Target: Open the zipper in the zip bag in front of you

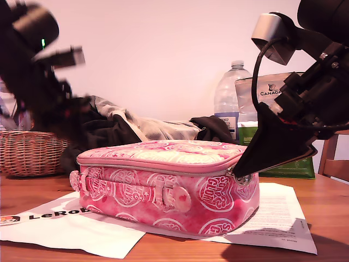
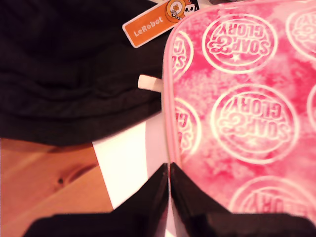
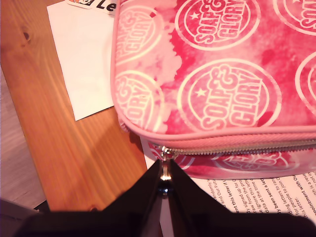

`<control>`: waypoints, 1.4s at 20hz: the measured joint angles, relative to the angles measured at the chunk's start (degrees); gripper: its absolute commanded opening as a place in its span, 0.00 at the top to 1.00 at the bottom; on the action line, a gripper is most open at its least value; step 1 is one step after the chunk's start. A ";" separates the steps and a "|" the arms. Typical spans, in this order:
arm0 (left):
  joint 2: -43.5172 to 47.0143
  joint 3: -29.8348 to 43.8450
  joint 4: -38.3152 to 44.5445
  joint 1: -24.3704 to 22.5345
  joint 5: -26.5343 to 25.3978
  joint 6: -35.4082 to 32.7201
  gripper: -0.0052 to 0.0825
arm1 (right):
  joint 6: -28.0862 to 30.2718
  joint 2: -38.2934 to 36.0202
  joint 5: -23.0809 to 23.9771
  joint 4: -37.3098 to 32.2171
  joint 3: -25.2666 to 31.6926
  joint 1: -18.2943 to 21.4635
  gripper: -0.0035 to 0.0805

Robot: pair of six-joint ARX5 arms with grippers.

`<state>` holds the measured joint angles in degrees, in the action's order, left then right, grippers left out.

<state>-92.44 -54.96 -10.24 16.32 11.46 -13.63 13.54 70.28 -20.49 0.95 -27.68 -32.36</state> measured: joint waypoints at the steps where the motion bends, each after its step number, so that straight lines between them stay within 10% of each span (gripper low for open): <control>1: -2.14 0.00 -0.02 -0.17 -0.04 0.00 0.96 | 0.00 0.00 0.02 0.20 -0.07 0.00 0.97; 12: -5.11 0.33 -0.98 2.38 11.78 2.62 0.96 | -0.02 0.00 -1.90 4.59 -1.31 1.90 0.97; 28: -5.11 0.33 -1.70 5.42 15.37 5.62 0.96 | -0.11 0.00 -2.45 9.18 -2.67 0.33 0.97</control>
<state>-97.56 -54.63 -11.94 21.74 26.83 -8.01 13.43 70.28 -22.94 10.13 -30.35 -32.03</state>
